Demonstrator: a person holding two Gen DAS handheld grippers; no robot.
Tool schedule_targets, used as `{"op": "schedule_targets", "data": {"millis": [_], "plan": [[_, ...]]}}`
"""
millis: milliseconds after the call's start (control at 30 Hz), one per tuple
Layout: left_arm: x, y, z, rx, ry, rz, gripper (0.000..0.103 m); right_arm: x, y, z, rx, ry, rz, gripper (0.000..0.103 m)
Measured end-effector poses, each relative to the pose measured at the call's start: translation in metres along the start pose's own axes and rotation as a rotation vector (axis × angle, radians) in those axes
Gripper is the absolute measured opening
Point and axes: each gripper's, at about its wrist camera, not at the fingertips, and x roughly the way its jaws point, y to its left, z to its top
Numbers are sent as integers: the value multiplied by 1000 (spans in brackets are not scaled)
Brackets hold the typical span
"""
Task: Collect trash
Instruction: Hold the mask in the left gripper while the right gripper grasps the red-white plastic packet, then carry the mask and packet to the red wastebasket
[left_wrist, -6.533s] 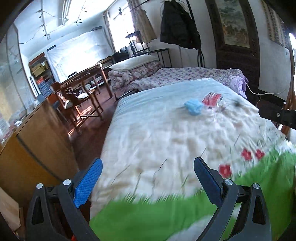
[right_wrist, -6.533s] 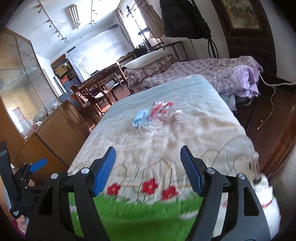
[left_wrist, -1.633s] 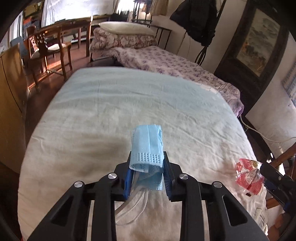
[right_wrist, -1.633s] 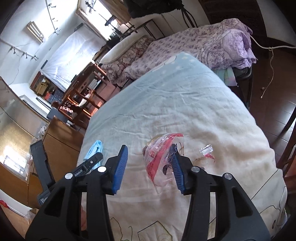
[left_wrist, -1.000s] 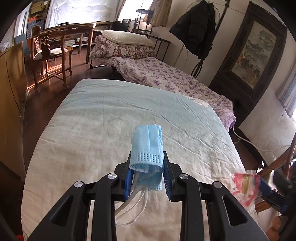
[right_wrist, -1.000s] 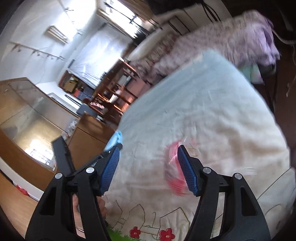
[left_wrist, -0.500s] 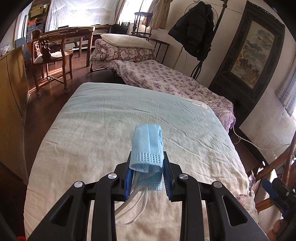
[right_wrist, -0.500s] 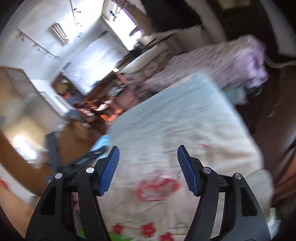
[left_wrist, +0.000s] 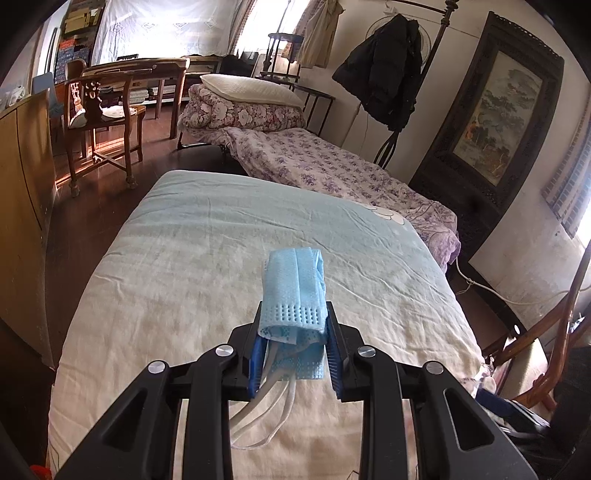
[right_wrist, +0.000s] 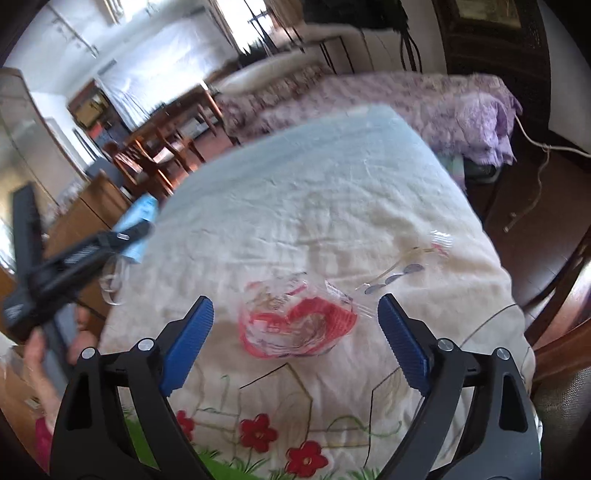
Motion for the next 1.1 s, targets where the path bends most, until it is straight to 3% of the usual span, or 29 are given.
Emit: {"op": "schedule_targets", "data": {"millis": [67, 133, 200, 233, 267, 300, 633, 800, 1100], "plan": [[-2, -1, -3, 3, 1, -3, 28, 7, -4, 3, 27, 15, -1, 87], [-4, 0, -6, 3, 4, -5, 28, 4, -4, 3, 8, -14, 33, 72], [-7, 0, -10, 5, 3, -8, 28, -1, -2, 1, -21, -42, 56, 39], [-8, -1, -11, 6, 2, -9, 28, -2, -1, 0, -26, -49, 78, 32], [-10, -2, -12, 8, 1, -10, 28, -3, -1, 0, -26, -54, 99, 18], [-12, -2, -14, 8, 0, -13, 28, -7, -2, 0, -27, -74, 111, 16], [-36, -6, -35, 25, -25, -28, 28, -46, 14, -10, -93, -234, 176, 15], [-67, -8, -50, 37, -52, -26, 28, -56, 19, -17, -120, -258, 174, 15], [-161, 6, -70, 66, -169, 104, 28, -65, 24, -31, -130, -251, 206, 15]]}}
